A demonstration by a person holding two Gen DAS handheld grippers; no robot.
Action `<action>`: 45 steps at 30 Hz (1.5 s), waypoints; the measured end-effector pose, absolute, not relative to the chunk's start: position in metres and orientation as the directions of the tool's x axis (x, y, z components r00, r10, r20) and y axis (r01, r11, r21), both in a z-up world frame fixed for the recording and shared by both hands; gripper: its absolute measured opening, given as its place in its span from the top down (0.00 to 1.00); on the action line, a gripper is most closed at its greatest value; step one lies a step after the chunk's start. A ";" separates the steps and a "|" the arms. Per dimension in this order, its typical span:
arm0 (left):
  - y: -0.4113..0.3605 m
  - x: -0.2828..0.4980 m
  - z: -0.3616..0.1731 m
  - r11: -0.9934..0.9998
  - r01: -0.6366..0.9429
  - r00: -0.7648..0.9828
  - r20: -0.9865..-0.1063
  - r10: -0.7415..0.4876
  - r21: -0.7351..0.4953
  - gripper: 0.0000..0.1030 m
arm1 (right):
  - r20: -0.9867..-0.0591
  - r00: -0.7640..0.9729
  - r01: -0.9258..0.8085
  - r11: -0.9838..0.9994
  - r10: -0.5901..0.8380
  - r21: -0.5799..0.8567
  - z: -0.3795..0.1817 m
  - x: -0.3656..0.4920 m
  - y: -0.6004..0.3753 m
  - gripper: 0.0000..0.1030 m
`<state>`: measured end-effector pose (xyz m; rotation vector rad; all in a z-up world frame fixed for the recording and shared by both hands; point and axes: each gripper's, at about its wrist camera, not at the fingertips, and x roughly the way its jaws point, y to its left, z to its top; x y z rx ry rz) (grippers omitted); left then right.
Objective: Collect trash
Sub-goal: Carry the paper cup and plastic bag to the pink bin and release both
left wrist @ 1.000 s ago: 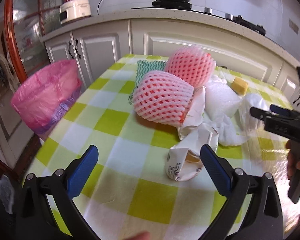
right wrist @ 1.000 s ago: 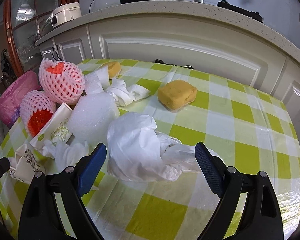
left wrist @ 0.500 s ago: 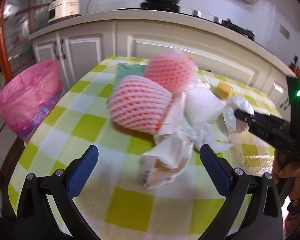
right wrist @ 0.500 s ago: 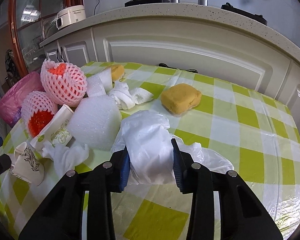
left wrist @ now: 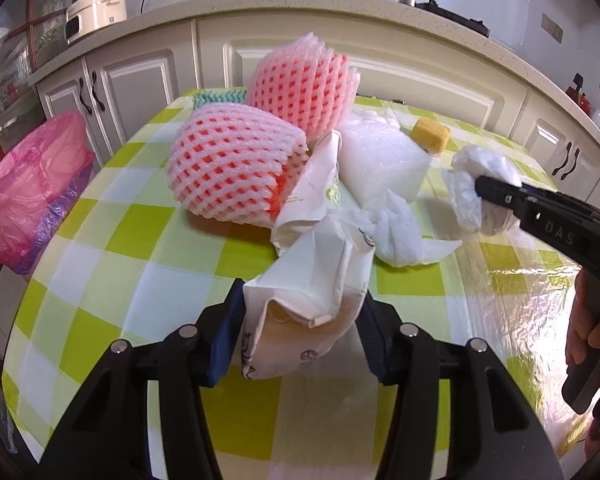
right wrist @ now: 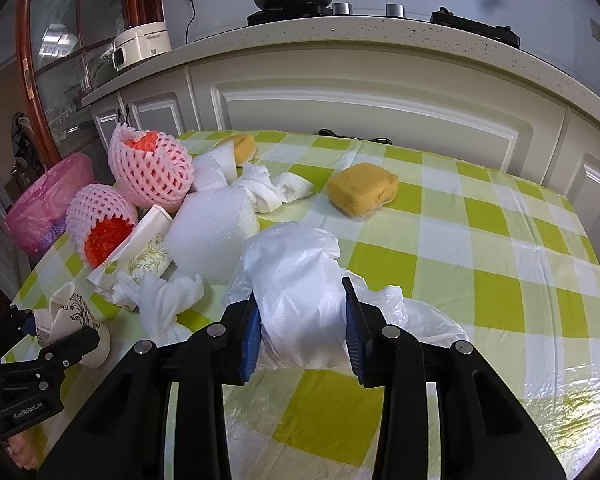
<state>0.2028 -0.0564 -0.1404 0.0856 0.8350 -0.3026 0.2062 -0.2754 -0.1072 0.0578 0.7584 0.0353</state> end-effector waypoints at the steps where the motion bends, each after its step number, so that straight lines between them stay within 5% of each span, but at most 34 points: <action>1: -0.054 0.200 -0.138 0.955 0.295 0.640 -0.733 -0.229 -0.041 0.50 | -0.685 0.726 -0.017 0.998 0.057 0.066 -0.106 0.204 -0.272 0.65; 23: 0.090 0.147 -0.069 0.998 0.040 0.819 -0.571 -0.060 -0.047 0.50 | -0.597 0.759 -0.285 0.957 0.260 0.056 -0.044 0.168 -0.139 0.65; 35: 0.170 0.180 -0.027 0.990 -0.142 0.860 -0.497 0.113 -0.021 0.50 | -0.537 0.726 -0.457 0.885 0.430 0.091 -0.014 0.239 -0.042 0.65; 45: 0.262 0.267 -0.013 0.961 -0.245 0.865 -0.477 0.157 -0.128 0.50 | -0.520 0.649 -0.566 0.809 0.555 0.157 -0.010 0.342 0.050 0.65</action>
